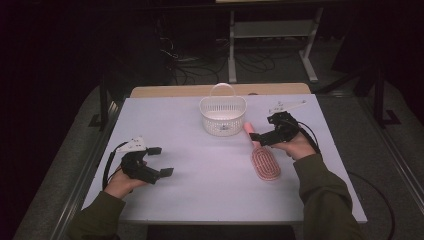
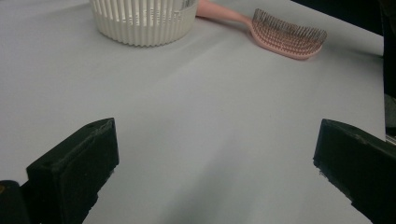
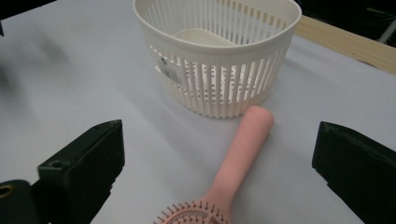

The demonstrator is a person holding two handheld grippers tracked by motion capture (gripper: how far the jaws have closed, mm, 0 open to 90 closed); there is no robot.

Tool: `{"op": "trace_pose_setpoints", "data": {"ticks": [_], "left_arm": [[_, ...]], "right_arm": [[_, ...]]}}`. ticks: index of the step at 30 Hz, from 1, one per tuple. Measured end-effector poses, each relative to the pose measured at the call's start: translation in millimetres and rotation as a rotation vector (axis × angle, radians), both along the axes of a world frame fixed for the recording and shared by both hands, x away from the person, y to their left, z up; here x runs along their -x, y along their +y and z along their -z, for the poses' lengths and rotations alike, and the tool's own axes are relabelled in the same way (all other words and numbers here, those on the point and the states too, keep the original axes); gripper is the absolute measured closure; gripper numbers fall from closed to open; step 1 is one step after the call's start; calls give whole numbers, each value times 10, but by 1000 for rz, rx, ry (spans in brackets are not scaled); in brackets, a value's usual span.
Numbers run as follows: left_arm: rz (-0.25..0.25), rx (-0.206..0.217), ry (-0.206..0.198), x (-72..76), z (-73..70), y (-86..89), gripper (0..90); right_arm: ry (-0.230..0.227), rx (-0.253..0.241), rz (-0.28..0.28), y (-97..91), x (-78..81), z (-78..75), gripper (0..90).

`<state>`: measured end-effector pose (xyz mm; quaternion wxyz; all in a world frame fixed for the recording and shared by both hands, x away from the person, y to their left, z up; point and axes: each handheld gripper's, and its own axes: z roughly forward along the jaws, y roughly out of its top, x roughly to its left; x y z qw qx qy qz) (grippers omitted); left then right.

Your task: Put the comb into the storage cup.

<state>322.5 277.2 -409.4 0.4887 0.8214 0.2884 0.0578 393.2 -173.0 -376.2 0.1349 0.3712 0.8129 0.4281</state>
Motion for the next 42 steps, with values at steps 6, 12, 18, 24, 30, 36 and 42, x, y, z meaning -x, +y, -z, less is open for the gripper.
{"op": "trace_pose_setpoints", "data": {"ticks": [6,12,18,24,30,36,42], "left_arm": [[0,-2,-1,3,-1,-3,0],[-1,0,0,0,3,2,0],[-2,0,1,-1,7,4,0],[0,1,0,2,10,0,0],[1,2,0,3,11,0,0],[0,5,0,2,11,2,0],[0,5,2,1,15,0,0]], "right_arm": [[4,5,9,15,-78,9,36],[16,18,13,42,-186,22,60],[27,32,14,82,-267,41,75],[34,40,16,114,-325,55,102],[53,56,6,117,-376,106,144],[67,65,-6,130,-399,140,236],[83,75,-6,146,-438,183,417]]}}
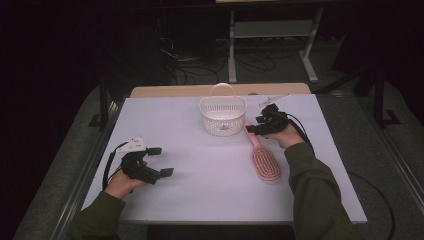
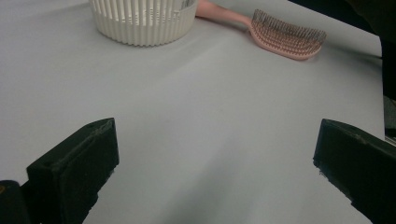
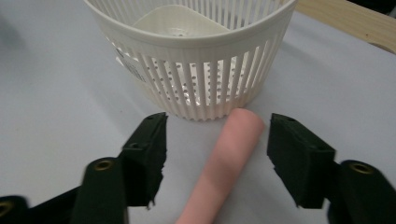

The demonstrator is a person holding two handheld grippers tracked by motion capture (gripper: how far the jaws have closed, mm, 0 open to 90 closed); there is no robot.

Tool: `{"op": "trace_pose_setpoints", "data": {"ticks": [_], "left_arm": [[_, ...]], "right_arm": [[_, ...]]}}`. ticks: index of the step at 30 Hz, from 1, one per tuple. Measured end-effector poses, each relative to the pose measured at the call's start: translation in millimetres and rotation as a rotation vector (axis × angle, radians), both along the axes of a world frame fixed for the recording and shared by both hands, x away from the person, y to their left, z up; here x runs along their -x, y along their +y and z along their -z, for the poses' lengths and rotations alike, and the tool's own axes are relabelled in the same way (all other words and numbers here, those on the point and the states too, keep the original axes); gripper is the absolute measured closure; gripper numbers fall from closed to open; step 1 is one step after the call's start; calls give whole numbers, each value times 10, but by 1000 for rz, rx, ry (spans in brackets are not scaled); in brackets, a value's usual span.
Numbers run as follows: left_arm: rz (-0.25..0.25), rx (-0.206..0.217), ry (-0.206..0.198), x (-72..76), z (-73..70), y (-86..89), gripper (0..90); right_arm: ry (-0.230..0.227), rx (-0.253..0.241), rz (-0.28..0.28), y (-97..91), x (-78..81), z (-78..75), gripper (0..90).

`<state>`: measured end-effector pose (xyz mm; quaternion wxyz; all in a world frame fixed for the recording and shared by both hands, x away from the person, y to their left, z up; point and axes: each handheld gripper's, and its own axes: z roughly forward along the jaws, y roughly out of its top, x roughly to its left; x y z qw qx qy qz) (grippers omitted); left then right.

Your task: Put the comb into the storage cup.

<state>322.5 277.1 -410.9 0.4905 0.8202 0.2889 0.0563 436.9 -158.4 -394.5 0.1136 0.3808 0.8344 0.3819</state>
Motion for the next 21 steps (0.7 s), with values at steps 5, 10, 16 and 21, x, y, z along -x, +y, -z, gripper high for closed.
{"op": "trace_pose_setpoints", "data": {"ticks": [5,10,16,21], "left_arm": [[0,0,0,-2,2,0,0],[-1,-1,0,-5,2,6,0],[-2,2,-2,-6,1,14,0],[0,1,-1,-6,2,11,0]], "right_arm": [[16,34,1,37,-39,38,562],[22,41,-9,76,-74,46,687],[53,50,-26,156,-136,85,858],[75,74,-15,182,-176,125,887]]}}
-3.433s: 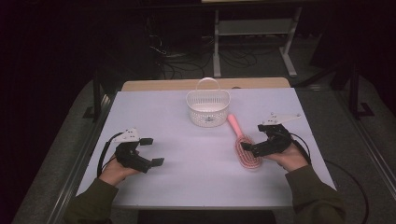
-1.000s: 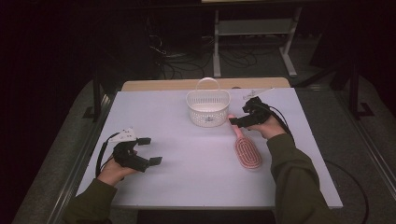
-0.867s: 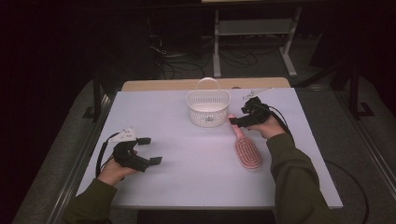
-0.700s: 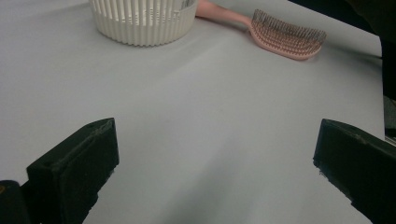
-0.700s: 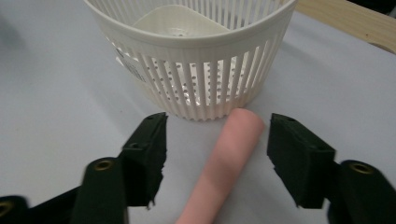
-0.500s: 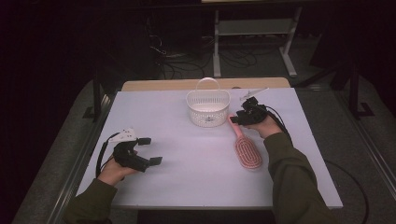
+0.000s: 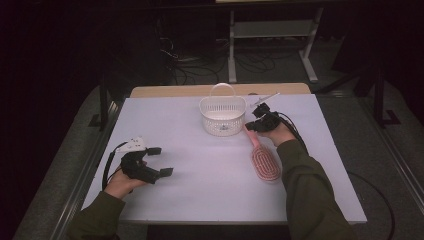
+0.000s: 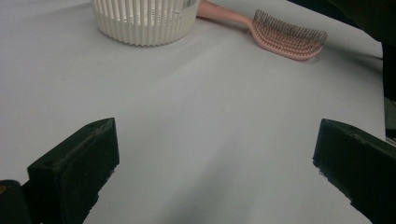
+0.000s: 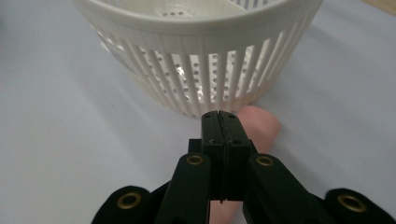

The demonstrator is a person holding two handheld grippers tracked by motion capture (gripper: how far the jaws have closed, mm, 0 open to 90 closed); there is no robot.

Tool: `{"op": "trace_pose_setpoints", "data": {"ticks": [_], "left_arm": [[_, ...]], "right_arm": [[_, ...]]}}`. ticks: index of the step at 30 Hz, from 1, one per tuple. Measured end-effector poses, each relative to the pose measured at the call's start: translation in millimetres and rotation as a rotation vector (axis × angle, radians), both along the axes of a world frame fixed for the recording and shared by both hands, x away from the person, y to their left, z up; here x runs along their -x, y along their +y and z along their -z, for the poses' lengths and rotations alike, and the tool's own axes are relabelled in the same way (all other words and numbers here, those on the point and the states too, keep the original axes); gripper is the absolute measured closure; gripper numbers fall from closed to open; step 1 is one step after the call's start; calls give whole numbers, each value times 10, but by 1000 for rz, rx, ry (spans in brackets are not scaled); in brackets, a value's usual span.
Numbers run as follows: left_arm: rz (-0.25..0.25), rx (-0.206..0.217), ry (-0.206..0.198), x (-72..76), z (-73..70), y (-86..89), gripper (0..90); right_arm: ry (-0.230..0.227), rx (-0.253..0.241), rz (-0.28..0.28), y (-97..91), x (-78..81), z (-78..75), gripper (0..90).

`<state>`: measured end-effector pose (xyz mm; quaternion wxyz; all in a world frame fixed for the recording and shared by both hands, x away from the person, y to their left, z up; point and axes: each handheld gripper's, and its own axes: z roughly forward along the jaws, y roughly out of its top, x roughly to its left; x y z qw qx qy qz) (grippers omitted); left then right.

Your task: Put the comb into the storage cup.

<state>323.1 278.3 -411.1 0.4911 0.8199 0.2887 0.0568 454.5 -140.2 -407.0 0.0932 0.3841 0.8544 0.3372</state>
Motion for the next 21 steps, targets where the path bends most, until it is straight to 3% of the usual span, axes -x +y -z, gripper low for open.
{"op": "trace_pose_setpoints", "data": {"ticks": [4,21], "left_arm": [[0,-1,1,-3,2,2,0],[-2,2,1,-3,-1,16,0]], "right_arm": [[12,25,2,29,-23,40,887],[30,45,9,106,-98,116,887]]}}
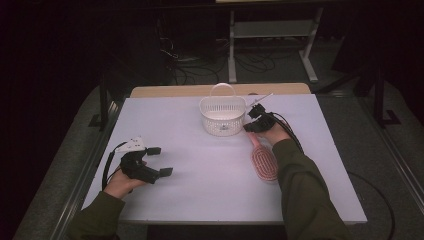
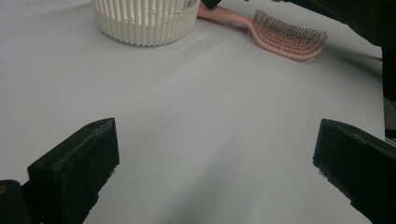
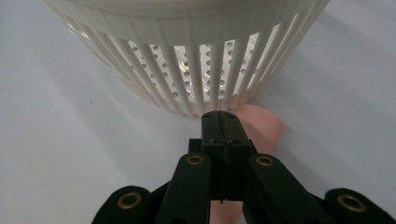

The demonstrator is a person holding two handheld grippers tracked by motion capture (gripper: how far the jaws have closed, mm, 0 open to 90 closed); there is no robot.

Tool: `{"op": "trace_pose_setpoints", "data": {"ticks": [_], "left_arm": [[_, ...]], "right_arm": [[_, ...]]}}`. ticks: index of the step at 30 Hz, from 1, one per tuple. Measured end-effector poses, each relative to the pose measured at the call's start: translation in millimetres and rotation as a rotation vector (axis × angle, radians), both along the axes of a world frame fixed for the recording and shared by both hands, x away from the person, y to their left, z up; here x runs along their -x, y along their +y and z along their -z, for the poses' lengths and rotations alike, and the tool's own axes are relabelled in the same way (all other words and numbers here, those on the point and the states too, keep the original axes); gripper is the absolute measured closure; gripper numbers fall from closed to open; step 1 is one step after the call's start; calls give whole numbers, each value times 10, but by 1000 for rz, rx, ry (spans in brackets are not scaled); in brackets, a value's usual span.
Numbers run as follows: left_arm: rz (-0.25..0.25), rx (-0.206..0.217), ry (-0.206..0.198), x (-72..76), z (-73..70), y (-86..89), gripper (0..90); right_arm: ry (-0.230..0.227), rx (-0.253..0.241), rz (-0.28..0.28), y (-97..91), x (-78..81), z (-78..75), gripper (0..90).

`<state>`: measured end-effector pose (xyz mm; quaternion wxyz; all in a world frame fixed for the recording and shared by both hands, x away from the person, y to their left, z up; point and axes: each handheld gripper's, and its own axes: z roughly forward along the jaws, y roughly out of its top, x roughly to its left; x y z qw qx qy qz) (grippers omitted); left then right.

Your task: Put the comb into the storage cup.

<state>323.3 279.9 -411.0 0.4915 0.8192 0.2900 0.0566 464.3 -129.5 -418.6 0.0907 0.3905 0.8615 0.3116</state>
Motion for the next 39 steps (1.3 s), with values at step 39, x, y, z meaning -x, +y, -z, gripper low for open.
{"op": "trace_pose_setpoints", "data": {"ticks": [39], "left_arm": [[-2,-2,-2,17,-6,2,0]], "right_arm": [[-1,110,80,-318,-21,42,887]]}}
